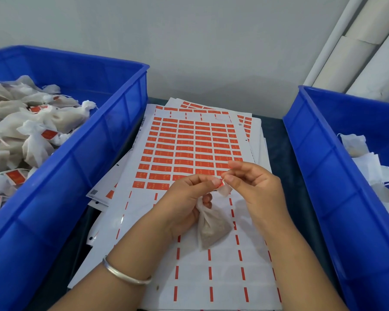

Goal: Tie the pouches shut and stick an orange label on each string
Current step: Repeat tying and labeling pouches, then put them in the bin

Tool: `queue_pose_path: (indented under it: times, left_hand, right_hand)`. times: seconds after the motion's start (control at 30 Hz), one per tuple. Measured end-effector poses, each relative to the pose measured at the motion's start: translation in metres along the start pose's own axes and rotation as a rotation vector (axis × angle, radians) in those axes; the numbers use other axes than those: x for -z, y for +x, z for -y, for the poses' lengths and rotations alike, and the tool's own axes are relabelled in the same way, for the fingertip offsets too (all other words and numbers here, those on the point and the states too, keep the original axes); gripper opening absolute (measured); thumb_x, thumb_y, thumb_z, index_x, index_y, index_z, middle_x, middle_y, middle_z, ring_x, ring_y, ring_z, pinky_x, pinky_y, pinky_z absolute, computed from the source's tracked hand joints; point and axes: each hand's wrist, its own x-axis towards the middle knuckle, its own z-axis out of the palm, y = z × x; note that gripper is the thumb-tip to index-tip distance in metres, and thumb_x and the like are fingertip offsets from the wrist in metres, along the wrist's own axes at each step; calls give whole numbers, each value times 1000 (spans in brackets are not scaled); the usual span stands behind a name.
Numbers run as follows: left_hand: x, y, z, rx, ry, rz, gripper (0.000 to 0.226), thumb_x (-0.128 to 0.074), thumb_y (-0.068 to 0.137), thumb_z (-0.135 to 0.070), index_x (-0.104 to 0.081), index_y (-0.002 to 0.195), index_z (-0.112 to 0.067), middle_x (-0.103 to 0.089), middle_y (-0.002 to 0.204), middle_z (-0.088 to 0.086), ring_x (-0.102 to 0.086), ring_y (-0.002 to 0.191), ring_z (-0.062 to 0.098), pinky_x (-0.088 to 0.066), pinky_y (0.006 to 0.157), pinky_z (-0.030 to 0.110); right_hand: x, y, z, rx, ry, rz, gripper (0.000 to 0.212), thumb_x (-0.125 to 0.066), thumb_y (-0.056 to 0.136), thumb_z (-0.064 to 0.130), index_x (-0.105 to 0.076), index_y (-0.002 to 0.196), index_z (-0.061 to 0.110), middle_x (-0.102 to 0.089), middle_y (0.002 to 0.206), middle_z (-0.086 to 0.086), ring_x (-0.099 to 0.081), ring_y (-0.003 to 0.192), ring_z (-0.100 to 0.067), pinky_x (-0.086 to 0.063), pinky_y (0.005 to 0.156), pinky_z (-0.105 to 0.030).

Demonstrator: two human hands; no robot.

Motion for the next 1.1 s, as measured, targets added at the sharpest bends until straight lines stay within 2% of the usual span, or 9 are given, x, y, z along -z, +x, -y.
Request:
queue_pose_path:
  times: [0.07, 0.23, 0.4, 0.5, 0.7, 0.8, 0.97, 1.03, 1.1]
  left_hand:
    - [1, 1, 1, -7, 27, -1, 6, -69, 76, -17, -74, 73, -14, -64, 65, 2, -49, 50, 8, -45, 50, 19]
    - [1, 2, 2, -17, 32, -28, 15, -66, 81, -11, -74, 69, -16, -64, 64, 2, -51, 48, 8, -45, 49, 19]
    - [-1, 2, 2, -17, 34, -61, 7, -68, 79, -12, -73, 75, -13, -65, 65, 2, -52, 49, 8, -44, 50, 20]
    - [-1, 2, 2, -18, 34, -67, 4, -68, 79, -11, -71, 78, -12, -66, 66, 2, -53, 49, 7, -45, 51, 20]
    - [2, 3, 3, -78, 53, -81, 7, -68, 79, -11, -69, 86, -10, -69, 72, 1, -59, 54, 9, -48, 53, 20]
    - [4, 5, 5, -125, 81, -95, 8, -67, 80, -15, -72, 87, -15, -71, 76, -1, -59, 55, 8, -48, 54, 20]
    - [4, 4, 5, -162, 88, -108, 11, -69, 71, -25, -77, 79, -24, -71, 75, -1, -55, 54, 7, -48, 56, 21]
    - [3, 5, 5, -155, 91, -112, 8, -69, 76, -22, -77, 76, -23, -69, 72, -1, -54, 56, 9, -48, 58, 22]
    - [3, 6, 5, -144, 92, -109, 17, -65, 84, -17, -76, 72, -21, -67, 71, 1, -53, 62, 13, -48, 60, 24]
  right_hand:
    - [0, 0, 0, 6, -4, 10, 16, -72, 80, 26, -65, 88, 39, -68, 85, 31, -65, 88, 10, -49, 64, -4]
    - [0, 0, 0, 13, -5, 22, 18, -72, 81, 24, -64, 86, 39, -67, 82, 35, -63, 86, 13, -48, 63, -2]
    - [0, -1, 1, 3, -16, 26, 15, -71, 78, 29, -64, 86, 39, -66, 81, 36, -63, 86, 14, -48, 64, -3]
    - [0, -1, 2, -2, -14, 30, 18, -69, 71, 39, -64, 88, 39, -66, 83, 37, -62, 88, 14, -48, 64, -3]
    - [-2, -1, 2, -10, -5, 42, 15, -71, 76, 32, -64, 88, 39, -66, 82, 36, -63, 86, 13, -48, 62, -3]
    - [-3, -2, 4, -36, 29, 125, 31, -70, 66, 44, -63, 96, 38, -69, 88, 29, -64, 89, 9, -48, 63, -4]
    - [-5, -1, -1, -57, -50, 191, 31, -73, 82, 20, -59, 100, 42, -71, 89, 23, -68, 88, 2, -50, 67, -6]
    - [-5, -1, -3, -58, -40, 194, 32, -72, 83, 18, -59, 101, 41, -71, 89, 22, -68, 88, 2, -50, 68, -6]
    - [-5, -2, -3, -70, -18, 205, 32, -71, 84, 18, -58, 103, 39, -71, 92, 22, -67, 91, 1, -52, 72, -8]
